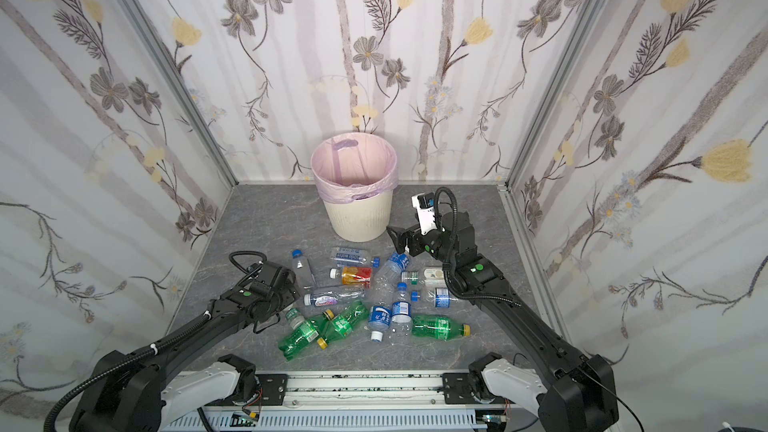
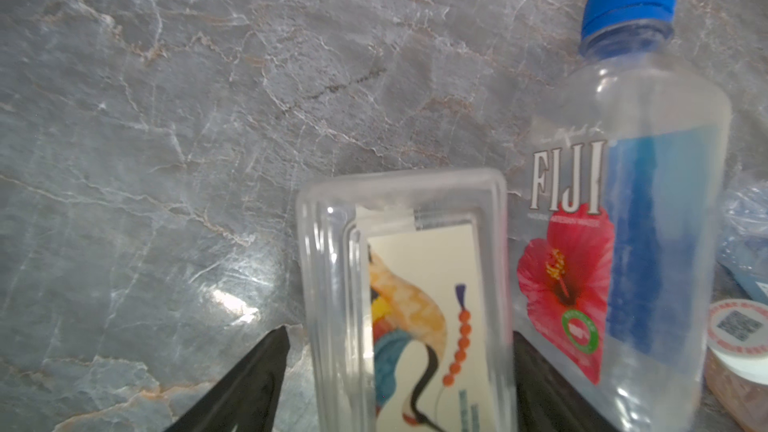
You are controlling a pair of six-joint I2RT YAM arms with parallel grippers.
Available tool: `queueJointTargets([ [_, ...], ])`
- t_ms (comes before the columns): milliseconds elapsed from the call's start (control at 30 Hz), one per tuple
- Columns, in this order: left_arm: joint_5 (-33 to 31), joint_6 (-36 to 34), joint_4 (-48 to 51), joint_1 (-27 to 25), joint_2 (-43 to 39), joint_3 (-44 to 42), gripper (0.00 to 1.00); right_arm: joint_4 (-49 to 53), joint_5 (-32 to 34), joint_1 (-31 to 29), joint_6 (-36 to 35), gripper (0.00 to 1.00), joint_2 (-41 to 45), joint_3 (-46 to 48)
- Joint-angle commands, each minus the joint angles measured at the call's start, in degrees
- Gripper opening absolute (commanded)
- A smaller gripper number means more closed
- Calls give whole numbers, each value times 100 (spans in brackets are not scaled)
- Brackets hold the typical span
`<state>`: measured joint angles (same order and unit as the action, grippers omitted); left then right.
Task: Throw the plastic bottles in the bin
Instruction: 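Grasp the clear rectangular bottle with the left gripper while the right gripper withdraws, then carry the clear rectangular bottle with the left gripper and release it into the bin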
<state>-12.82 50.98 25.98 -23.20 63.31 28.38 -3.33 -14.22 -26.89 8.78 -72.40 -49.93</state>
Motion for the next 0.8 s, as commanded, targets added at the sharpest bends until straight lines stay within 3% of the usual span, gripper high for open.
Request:
queueJointTargets([
  [0, -203, -26, -48, 0, 74, 16, 73, -195, 68, 1, 37, 100, 58, 54],
  [400, -664, -162, -84, -3, -405, 151, 61, -168, 80, 7, 103, 99, 278, 487],
  [767, -686, -1492, -75, 149, -1418, 954, 54, -5, 466, 2, 209, 99, 804, 1001],
])
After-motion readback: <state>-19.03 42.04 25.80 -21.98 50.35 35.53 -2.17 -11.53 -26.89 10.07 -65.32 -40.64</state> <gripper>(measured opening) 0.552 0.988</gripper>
